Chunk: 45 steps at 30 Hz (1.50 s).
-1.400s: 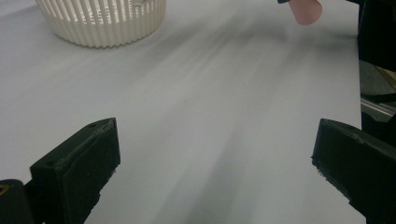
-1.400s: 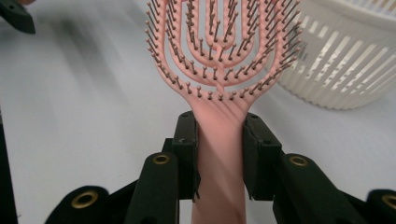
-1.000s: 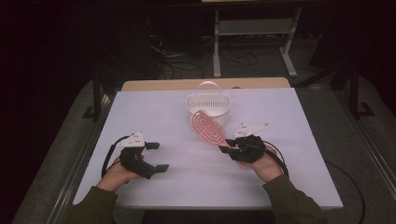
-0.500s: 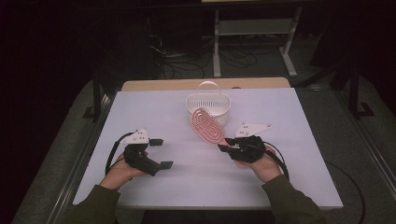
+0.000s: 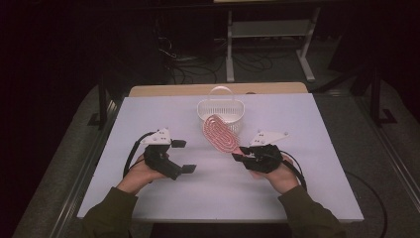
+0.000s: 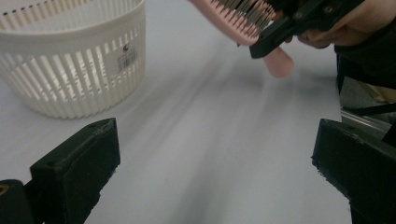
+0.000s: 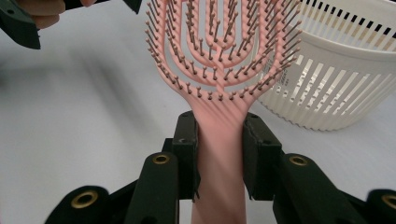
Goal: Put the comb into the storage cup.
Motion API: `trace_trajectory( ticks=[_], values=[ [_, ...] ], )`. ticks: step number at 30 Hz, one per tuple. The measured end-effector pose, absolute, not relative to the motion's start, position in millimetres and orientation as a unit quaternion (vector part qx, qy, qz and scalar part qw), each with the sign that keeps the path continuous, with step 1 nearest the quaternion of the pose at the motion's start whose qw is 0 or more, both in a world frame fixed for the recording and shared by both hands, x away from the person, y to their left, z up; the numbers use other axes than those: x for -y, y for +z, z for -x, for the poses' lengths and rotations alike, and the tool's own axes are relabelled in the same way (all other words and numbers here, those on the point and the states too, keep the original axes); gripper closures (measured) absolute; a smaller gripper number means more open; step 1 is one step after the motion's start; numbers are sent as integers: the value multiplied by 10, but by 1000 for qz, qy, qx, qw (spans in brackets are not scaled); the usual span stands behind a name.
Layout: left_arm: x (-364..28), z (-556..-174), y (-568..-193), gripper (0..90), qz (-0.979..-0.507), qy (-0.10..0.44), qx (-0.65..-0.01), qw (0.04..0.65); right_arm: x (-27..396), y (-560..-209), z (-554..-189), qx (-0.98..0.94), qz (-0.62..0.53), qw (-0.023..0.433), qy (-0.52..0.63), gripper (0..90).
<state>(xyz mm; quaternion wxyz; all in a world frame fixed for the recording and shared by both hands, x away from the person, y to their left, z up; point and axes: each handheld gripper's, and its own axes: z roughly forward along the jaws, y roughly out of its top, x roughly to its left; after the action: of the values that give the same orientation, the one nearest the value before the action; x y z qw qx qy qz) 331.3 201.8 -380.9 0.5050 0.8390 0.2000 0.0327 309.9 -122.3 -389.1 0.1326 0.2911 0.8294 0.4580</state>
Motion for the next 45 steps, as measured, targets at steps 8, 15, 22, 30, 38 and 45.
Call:
trace_trajectory(
  ticks=[8, 15, 22, 30, 38, 45],
  values=[
    [-1894, -3378, -3729, 8, -836, 23, -192, 513, 1235, -3891, -3104, -829, -292, 137, 457, 686],
    [-1801, -3443, -3740, 8, -827, 12, -192, 528, 1251, -3892, -3116, -828, -294, 140, 457, 685],
    [-1741, -3441, -3738, 8, -827, 16, -188, 530, 1278, -3883, -3114, -825, -297, 146, 458, 686],
    [-1797, -3412, -3726, 8, -818, 27, -212, 534, 1238, -3905, -3115, -827, -293, 147, 457, 685],
    [-1742, -3396, -3737, 8, -816, 21, -219, 534, 1147, -3958, -3099, -832, -288, 143, 453, 685],
    [-1706, -3397, -3764, 8, -815, 21, -231, 530, 1081, -3990, -3086, -833, -283, 144, 453, 685]
  ],
)
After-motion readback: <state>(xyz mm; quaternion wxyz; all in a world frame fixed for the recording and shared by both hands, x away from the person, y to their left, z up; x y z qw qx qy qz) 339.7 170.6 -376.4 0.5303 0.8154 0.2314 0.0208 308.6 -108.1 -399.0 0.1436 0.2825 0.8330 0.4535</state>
